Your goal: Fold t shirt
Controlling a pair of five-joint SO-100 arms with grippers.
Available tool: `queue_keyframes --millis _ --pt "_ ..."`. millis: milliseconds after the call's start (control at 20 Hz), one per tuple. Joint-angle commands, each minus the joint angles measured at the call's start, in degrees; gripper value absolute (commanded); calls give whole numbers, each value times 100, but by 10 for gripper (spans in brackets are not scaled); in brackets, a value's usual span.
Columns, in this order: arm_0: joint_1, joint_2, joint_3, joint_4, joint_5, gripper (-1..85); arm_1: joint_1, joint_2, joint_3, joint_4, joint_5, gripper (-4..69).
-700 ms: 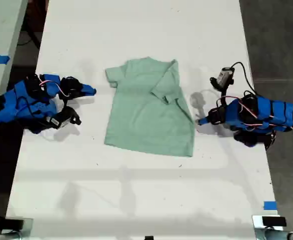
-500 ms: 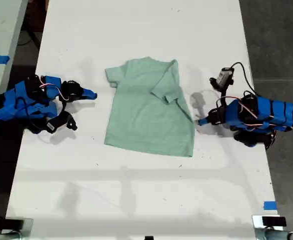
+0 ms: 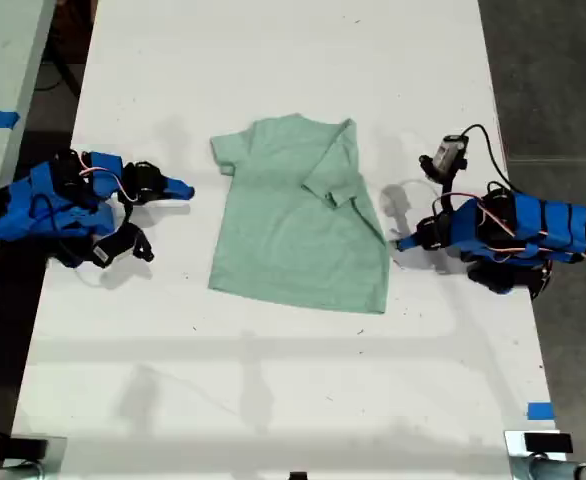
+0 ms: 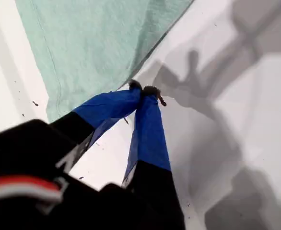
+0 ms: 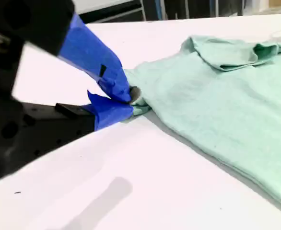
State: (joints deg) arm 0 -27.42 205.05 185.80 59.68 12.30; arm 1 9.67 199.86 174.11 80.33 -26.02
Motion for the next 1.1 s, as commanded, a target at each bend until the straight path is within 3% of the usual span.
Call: queue_keyframes --millis 0,200,300,400,550,850,1050 --pt "-466 -413 -448 -18 26 -3 18 35 299 -123 -44 14" --pt "-1854 -4368 -3006 -167 1063 -3 26 35 299 -123 -53 14" --pt "-2057 -6601 -4790 -70 1749 -1 18 35 299 -123 -79 14" --pt "-2250 -8086 -6170 132 2232 56 -18 35 299 -123 -70 14" --pt "-2180 -9870 -7743 545 2470 211 -26 35 299 -123 -79 14" --pt "-2540 -11883 -8587 369 2971 225 -62 35 299 -123 -35 14" --pt "-2848 -12454 -8886 360 2874 214 -35 35 299 -123 -62 14"
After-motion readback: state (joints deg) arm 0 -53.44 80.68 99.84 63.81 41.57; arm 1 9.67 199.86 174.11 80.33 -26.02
